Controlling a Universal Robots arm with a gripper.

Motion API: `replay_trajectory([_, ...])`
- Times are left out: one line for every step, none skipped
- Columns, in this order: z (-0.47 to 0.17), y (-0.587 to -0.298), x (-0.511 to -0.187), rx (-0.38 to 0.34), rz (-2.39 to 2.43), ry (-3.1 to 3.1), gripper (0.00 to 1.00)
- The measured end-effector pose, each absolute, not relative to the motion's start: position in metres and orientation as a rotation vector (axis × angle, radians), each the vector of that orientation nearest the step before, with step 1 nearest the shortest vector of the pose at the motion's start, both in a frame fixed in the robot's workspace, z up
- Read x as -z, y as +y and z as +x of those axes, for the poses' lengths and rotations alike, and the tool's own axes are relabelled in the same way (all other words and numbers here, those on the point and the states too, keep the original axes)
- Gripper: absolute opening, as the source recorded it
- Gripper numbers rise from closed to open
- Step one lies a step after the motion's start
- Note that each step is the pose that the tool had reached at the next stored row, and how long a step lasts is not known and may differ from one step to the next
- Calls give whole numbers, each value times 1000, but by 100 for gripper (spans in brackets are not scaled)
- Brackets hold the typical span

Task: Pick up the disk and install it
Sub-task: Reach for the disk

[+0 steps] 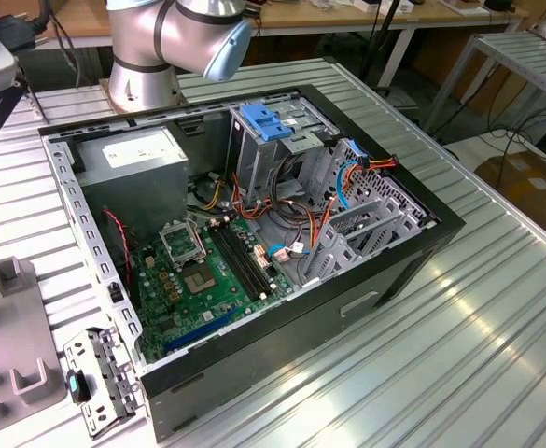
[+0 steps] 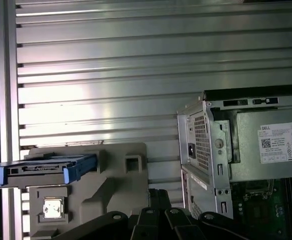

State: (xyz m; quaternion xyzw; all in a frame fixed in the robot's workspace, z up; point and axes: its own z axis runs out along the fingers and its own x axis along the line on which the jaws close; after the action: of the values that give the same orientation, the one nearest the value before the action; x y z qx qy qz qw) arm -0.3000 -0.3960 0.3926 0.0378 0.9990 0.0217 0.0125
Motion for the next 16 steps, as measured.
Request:
replay_trajectory([-302, -396, -393, -68, 118, 3114, 11])
replay_trajectory([-303, -396, -393, -68, 118, 3114, 11])
replay_trajectory([-307, -395, -393, -68, 118, 3114, 11])
replay_trajectory([-310, -395, -393, -68, 118, 3114, 11])
replay_trajectory([-312, -395, -393, -68, 118, 3114, 11])
replay_trajectory([-314, -394, -393, -68, 118, 3114, 11])
replay_trajectory([-316, -394, -393, -68, 118, 3114, 11])
replay_trajectory([-318, -394, -393, -68, 118, 3114, 11])
replay_trajectory([-321, -394, -393, -68, 118, 3114, 11])
replay_trajectory([-323, -393, -393, -68, 118, 3114, 11])
replay_trajectory([-326, -393, -393, -68, 118, 3114, 11])
replay_trajectory([-329, -393, -393, -68, 118, 3114, 11])
replay_trajectory([-332, -392, -393, -68, 118, 3114, 11])
replay_trajectory([-336, -392, -393, -68, 118, 3114, 11])
replay_trajectory([-339, -392, -393, -68, 118, 3114, 11])
replay_trajectory([-342, -391, -393, -68, 118, 3114, 11])
